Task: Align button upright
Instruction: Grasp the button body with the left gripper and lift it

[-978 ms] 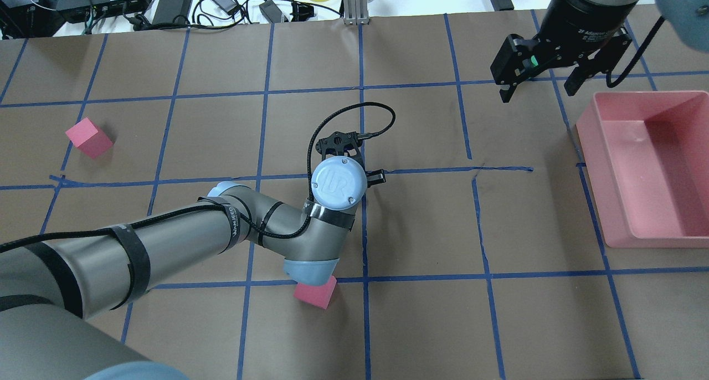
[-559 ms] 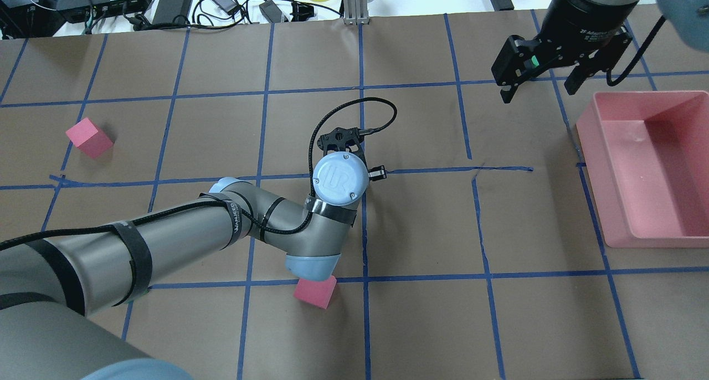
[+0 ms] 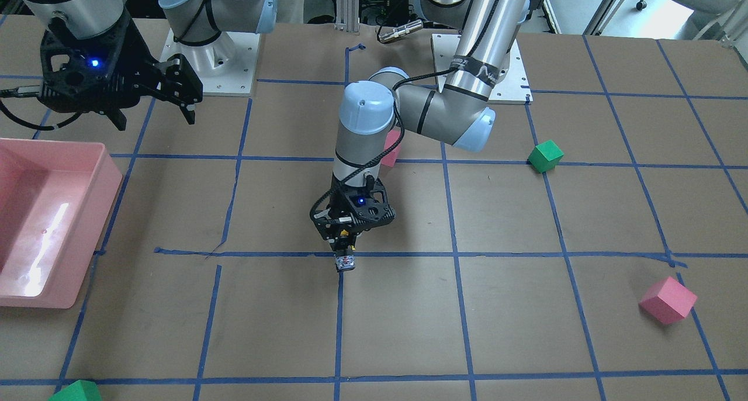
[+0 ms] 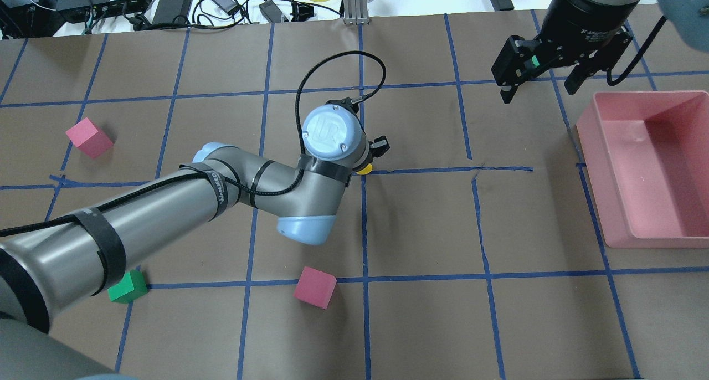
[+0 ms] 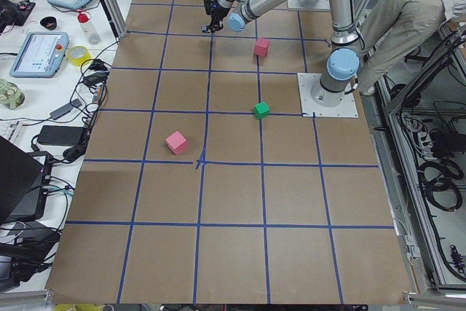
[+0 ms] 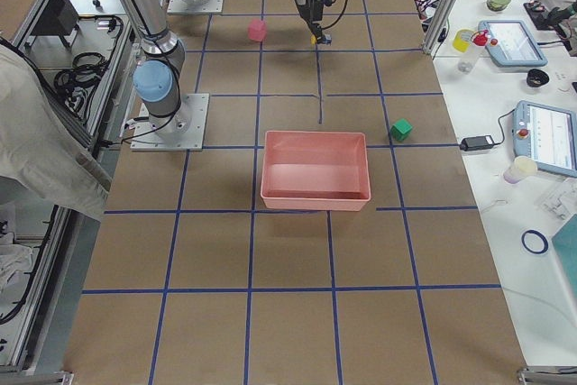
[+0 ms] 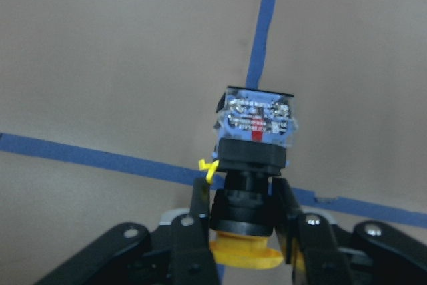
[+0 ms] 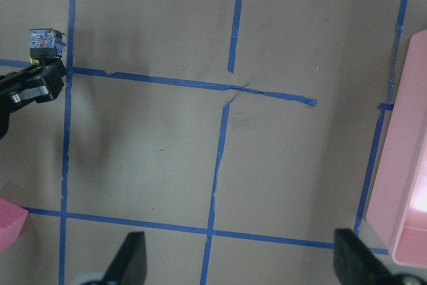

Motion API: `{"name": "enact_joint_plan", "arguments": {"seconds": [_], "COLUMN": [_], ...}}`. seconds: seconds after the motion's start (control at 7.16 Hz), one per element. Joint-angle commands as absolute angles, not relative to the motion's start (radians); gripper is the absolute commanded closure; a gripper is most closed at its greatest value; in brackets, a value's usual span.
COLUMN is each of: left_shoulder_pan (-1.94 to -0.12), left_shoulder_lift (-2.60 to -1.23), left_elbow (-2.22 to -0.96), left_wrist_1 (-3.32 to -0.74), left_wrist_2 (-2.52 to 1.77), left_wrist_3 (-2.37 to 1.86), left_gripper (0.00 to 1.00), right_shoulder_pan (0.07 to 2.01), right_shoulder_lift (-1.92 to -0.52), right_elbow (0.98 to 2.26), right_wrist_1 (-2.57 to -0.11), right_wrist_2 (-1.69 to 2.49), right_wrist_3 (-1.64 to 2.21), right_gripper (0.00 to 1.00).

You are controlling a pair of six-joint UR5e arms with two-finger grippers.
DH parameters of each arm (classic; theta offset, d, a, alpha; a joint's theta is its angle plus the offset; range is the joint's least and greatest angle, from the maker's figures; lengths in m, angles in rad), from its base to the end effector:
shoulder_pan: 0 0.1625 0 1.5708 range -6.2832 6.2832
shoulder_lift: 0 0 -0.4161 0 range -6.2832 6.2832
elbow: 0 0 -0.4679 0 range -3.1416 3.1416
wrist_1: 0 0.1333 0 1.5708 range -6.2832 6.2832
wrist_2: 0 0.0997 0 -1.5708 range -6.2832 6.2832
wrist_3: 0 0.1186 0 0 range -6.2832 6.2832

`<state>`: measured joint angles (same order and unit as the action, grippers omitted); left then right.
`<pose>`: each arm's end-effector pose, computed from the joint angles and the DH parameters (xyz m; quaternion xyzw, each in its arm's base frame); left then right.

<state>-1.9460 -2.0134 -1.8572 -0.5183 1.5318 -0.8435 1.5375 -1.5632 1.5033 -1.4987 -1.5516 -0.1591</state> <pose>-0.3700 -0.5630 0.1462 0.2259 -0.9606 0.1210 0.1079 0.1166 -0.5727 0.4868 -0.0628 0.9980 0.0051 0.0101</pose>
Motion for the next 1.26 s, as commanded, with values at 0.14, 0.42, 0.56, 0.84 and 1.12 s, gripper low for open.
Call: {"name": "enact_joint_plan", "arguments": {"seconds": [0.14, 0.42, 0.56, 0.84, 1.12], "left_shoulder_pan": [-1.778, -1.770, -1.769, -1.723, -1.666], "left_shoulder_lift": [-1.970, -1.974, -1.989, -1.997, -1.994], "left_elbow": [-1.853, -1.855, -1.865, -1.887, -1.949], "left_wrist_1": [-0.734, -0.854, -0.854, -0.857, -0.844], "left_wrist_2": [1.206, 1.078, 1.010, 0.843, 0.749], "left_wrist_3": [-1.272, -1.377, -1.420, -1.414, -1.369], "left_gripper": [1.00, 1.00, 1.00, 1.00, 1.00], "right_shoulder_pan": [1.539, 1.539, 1.539, 1.539, 1.539], "right_shoulder_lift": [-1.563, -1.563, -1.563, -1.563, -1.563], "right_elbow": [1.503, 1.506, 1.511, 1.513, 1.513], "right_wrist_1": [-1.499, -1.499, -1.499, -1.505, -1.506], "right_wrist_2": [-1.551, -1.551, -1.549, -1.546, -1.546], "right_wrist_3": [-0.160, -0.158, -0.160, -0.163, -0.161], "right_gripper": [0.00, 0.00, 0.00, 0.00, 0.00]}}
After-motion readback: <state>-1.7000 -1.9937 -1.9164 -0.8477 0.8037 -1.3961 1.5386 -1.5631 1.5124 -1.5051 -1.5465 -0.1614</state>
